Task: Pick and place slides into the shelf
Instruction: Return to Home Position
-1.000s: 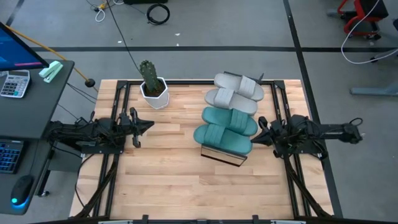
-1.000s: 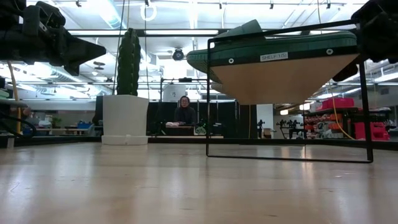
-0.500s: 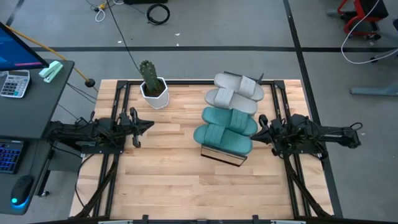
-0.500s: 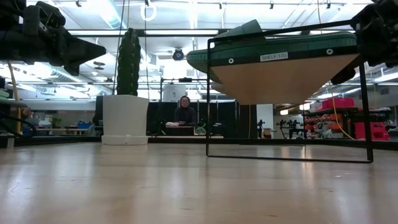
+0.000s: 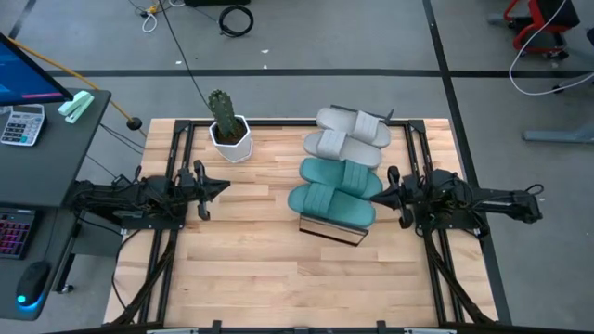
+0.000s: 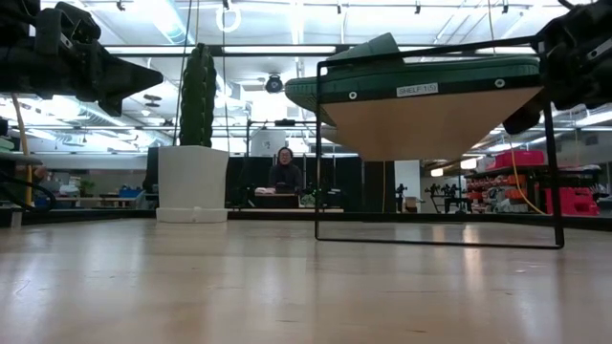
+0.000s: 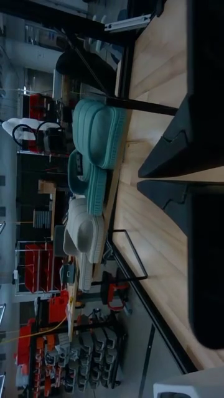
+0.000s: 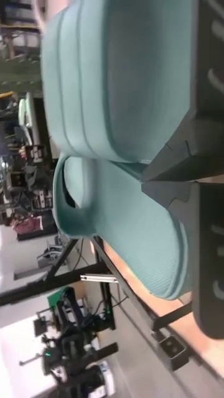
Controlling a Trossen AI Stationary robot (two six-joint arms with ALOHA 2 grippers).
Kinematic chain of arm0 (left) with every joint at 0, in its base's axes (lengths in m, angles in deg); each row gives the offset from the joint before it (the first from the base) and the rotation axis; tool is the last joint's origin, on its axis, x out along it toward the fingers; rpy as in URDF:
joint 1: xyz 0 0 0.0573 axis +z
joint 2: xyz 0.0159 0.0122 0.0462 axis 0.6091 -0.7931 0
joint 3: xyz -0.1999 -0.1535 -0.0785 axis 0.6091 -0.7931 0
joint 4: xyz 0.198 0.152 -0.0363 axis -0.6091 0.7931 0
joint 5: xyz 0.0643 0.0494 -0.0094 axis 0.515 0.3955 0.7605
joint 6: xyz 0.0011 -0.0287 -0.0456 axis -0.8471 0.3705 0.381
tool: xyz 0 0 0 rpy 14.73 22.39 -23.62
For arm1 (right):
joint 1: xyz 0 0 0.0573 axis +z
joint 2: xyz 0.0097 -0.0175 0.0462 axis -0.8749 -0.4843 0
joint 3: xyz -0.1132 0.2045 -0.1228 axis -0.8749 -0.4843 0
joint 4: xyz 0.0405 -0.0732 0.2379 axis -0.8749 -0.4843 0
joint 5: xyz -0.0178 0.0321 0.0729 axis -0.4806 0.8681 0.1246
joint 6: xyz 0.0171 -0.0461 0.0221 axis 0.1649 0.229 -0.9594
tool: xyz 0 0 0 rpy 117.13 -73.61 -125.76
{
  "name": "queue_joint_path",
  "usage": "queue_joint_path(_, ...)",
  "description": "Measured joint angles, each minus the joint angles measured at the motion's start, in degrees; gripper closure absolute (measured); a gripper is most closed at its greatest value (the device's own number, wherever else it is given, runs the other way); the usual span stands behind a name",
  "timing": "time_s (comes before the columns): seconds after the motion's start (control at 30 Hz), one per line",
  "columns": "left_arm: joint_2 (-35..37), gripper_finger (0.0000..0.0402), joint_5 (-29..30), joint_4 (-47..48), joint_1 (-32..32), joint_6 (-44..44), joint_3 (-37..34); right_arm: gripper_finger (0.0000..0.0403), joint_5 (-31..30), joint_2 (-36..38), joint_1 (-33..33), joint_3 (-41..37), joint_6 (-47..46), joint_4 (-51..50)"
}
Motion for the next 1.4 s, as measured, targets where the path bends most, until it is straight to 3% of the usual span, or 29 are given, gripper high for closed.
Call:
queue_joint_path(0.37, 0.0, 0.0366, 0.0, 0.0, 0.0, 0.0, 0.0, 0.0388, -0.2, -0.5, 0.0, 0.0, -9.7, -0.2)
queue_joint_path(0.77, 0.0, 0.0378, 0.0, 0.0, 0.0, 0.0, 0.0, 0.0386, -0.1, -0.5, 0.0, 0.0, -9.3, -0.2)
queue_joint_path(0.93, 0.0, 0.0370, 0.0, 0.0, 0.0, 0.0, 0.0, 0.0388, -0.5, -0.5, 0.0, 0.0, -2.2, -0.2)
queue_joint_path(1.4, 0.0, 0.0378, 0.0, 0.0, 0.0, 0.0, 0.0, 0.0388, -0.7, -0.5, 0.0, 0.0, -2.3, -0.2)
